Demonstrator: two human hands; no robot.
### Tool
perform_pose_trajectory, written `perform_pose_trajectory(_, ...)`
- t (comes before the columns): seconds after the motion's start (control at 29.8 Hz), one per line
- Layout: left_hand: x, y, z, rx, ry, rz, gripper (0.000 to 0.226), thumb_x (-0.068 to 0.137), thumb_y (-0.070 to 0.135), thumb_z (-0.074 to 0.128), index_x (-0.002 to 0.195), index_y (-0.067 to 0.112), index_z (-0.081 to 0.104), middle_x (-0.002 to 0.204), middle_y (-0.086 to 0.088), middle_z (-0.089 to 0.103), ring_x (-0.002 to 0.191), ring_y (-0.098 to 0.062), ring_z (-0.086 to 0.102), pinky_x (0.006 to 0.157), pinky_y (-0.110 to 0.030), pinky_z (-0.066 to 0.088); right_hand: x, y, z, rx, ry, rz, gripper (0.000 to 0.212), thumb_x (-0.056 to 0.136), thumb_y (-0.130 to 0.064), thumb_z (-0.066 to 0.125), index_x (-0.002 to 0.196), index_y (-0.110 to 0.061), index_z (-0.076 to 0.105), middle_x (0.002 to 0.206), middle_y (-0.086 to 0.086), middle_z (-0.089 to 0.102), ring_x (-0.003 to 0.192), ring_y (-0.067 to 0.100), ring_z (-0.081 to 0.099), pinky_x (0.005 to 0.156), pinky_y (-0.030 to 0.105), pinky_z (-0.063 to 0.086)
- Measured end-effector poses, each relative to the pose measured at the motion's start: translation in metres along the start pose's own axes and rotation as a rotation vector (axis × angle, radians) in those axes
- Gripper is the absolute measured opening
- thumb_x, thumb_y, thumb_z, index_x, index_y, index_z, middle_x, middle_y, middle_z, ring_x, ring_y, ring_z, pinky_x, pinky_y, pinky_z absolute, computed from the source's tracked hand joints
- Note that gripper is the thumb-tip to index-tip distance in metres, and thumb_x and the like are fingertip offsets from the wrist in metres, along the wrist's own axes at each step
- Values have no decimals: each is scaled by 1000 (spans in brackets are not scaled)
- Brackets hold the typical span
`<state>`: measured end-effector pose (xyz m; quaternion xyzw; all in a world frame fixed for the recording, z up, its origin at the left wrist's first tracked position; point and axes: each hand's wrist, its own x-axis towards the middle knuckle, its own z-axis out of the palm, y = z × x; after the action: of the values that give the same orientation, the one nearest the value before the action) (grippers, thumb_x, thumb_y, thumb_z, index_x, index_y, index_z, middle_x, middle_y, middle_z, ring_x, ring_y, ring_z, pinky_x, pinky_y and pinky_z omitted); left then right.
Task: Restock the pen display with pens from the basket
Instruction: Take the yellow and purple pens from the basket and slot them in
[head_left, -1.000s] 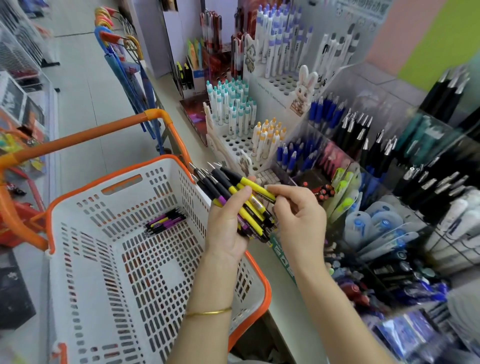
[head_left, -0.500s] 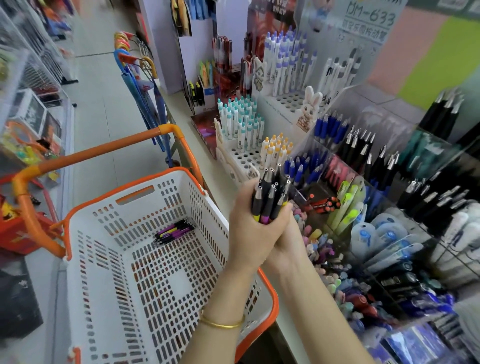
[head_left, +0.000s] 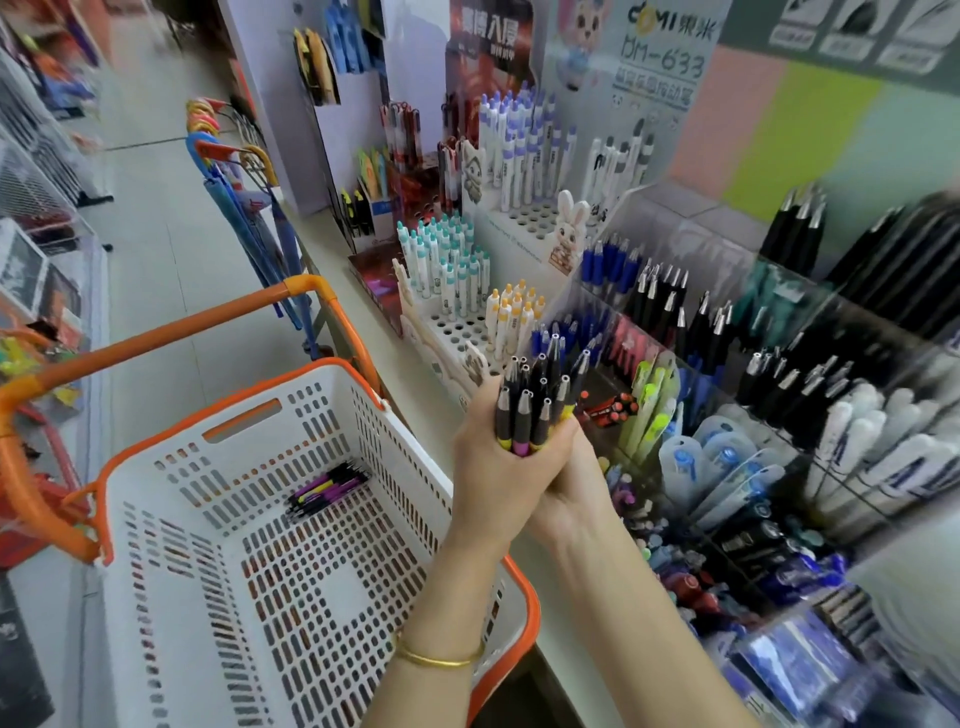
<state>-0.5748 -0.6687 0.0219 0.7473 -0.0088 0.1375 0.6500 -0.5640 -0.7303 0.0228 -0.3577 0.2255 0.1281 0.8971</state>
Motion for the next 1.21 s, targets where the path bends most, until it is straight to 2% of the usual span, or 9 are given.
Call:
perform_pose_trajectory(0.1, 7, 2, 4, -119, -13, -93, 23, 77, 14, 79, 92, 28, 67, 83, 17, 71, 80, 3, 67, 69, -10, 49, -8, -4, 1, 209, -80, 32, 33, 97, -29, 46, 100, -8, 71, 99, 9, 71, 87, 18, 71, 74, 29, 59)
perform_pose_trajectory(0.24, 18, 11, 12, -310, -74, -225, 39, 68, 28, 76, 104, 13, 71, 92, -3, 75, 89, -16, 72, 80, -34, 57, -23, -16, -9, 93, -53, -79, 41, 100, -42, 39, 117, -14, 65, 110, 8, 71, 105, 21, 67, 99, 41, 47)
perform_pose_trajectory(0.37, 25, 23, 21, -509, -152, -353, 26, 72, 17, 76, 95, 5, 71, 87, -14, 73, 82, -25, 72, 67, -34, 57, -43, -30, -12, -448, 65, -395, 39, 100, -44, 39, 84, -33, 72, 95, -5, 73, 96, 11, 67, 89, 34, 51)
perform_pose_trajectory(0.47, 28, 29, 28, -530, -246, -380, 14, 77, 9, 75, 91, 7, 72, 85, -17, 71, 85, -34, 71, 75, -43, 58, -53, -49, -15, -865, 145, -768, 20, 100, -29, 45, 96, -42, 60, 99, -20, 62, 98, -5, 56, 82, 13, 43)
perform_pose_trajectory(0.57, 29, 38, 39, -498, -369, -329, 31, 75, 11, 76, 104, 4, 70, 98, -18, 72, 96, -34, 69, 84, -44, 57, -53, -75, -17, -984, 226, -965, 15, 96, -28, 49, 101, -32, 63, 100, -13, 63, 96, 1, 57, 83, 21, 46)
perform_pose_trajectory(0.71, 35, 47, 51, -472, -471, -294, 19, 69, 13, 69, 86, 17, 77, 91, -10, 75, 92, -25, 71, 85, -43, 57, -44, -111, -12, -1124, 262, -973, 10, 88, -23, 65, 79, -18, 66, 77, -1, 65, 72, 13, 59, 70, 35, 50)
perform_pose_trajectory(0.81, 49, 55, 55, -499, -466, -314, 34, 63, 21, 74, 96, 15, 75, 98, -12, 75, 100, -29, 69, 96, -53, 50, -38, -131, -8, -1051, 224, -924, 21, 86, -24, 68, 80, -4, 70, 69, 10, 64, 59, 12, 53, 60, 33, 47)
perform_pose_trajectory(1.07, 91, 73, 64, -475, -448, -416, 39, 67, 27, 75, 101, 7, 72, 101, -20, 72, 101, -39, 67, 97, -62, 47, -6, -165, 7, -749, 182, -681, 21, 91, -25, 63, 101, -10, 72, 54, -14, 55, 52, 4, 48, 55, 23, 46)
perform_pose_trajectory(1.21, 114, 65, 65, -431, -443, -439, 8, 83, 13, 71, 86, 6, 69, 69, -10, 71, 71, -25, 69, 73, -42, 59, 0, -189, 18, -767, 326, -893, 7, 94, -17, 59, 95, -15, 65, 71, -6, 63, 60, 6, 58, 60, 31, 54)
